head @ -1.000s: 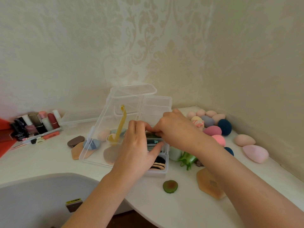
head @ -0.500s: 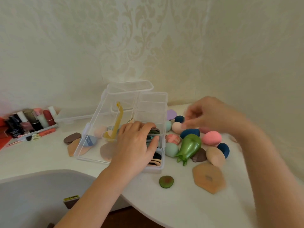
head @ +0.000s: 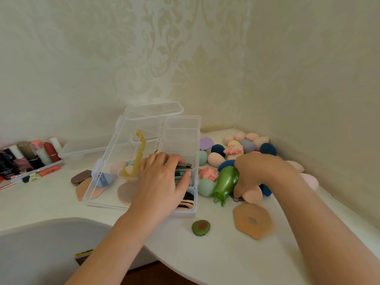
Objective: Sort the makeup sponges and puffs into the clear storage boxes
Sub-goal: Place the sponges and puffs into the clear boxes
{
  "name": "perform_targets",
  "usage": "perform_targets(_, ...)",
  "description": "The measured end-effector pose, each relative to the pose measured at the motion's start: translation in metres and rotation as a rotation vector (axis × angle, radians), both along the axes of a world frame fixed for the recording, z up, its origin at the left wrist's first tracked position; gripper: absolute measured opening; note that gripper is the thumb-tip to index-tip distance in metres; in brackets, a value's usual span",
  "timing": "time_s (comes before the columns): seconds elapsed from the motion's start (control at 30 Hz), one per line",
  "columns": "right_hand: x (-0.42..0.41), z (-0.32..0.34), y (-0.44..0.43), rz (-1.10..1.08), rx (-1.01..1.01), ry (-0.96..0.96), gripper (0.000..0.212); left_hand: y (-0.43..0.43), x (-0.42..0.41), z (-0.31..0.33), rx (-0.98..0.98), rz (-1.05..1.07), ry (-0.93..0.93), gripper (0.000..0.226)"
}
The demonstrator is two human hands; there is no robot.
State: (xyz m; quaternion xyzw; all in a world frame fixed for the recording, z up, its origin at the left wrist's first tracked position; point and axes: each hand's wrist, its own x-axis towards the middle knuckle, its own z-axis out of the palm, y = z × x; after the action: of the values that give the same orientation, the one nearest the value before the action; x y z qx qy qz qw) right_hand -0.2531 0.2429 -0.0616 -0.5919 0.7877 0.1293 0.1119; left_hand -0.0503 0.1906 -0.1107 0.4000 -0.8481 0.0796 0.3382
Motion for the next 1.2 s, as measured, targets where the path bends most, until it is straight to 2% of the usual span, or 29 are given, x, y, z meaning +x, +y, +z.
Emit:
perform_targets(0.37,0.010,0.000,-0.003,-0.023,0.058,-0.018,0.039,0.000,0.001,-0.001,-0.012,0.024,-0.010,0.040)
perform_targets(0.53,0.003,0.000,-0.007,-0.104,0.040,0.012,0.022,0.001,0.001,-0.001,-0.021,0.023,0.001,0.040)
perform_targets(0.67,-0.010,-0.005,-0.017,-0.147,-0.041,-0.040,0.014,0.001,0.000,-0.002,-0.030,0.027,0.007,0.040)
perform_targets(0.8,-0.019,-0.004,-0.024,-0.182,-0.242,-0.106,0.008,0.001,0.000,-0.002,-0.038,0.023,0.014,0.038)
perform_targets(0.9,-0.020,0.000,-0.021,-0.191,-0.437,-0.083,0.019,0.000,0.000,-0.002,-0.041,0.025,0.013,0.038)
perform_targets(0.93,-0.021,0.001,-0.021,-0.197,-0.479,-0.108,0.020,0.001,0.000,-0.002,-0.041,0.025,0.012,0.038)
perform_targets(1.03,-0.022,0.004,-0.019,-0.207,-0.579,-0.216,0.005,0.001,0.000,-0.002,-0.045,0.026,0.008,0.038)
perform_targets(1.13,-0.024,0.006,-0.020,-0.190,-0.742,-0.249,0.008,0.002,0.001,-0.001,-0.042,0.024,0.017,0.038)
perform_targets(1.2,-0.020,0.007,-0.020,-0.145,-0.889,-0.362,0.009,0.002,0.000,-0.001,-0.029,0.022,0.019,0.038)
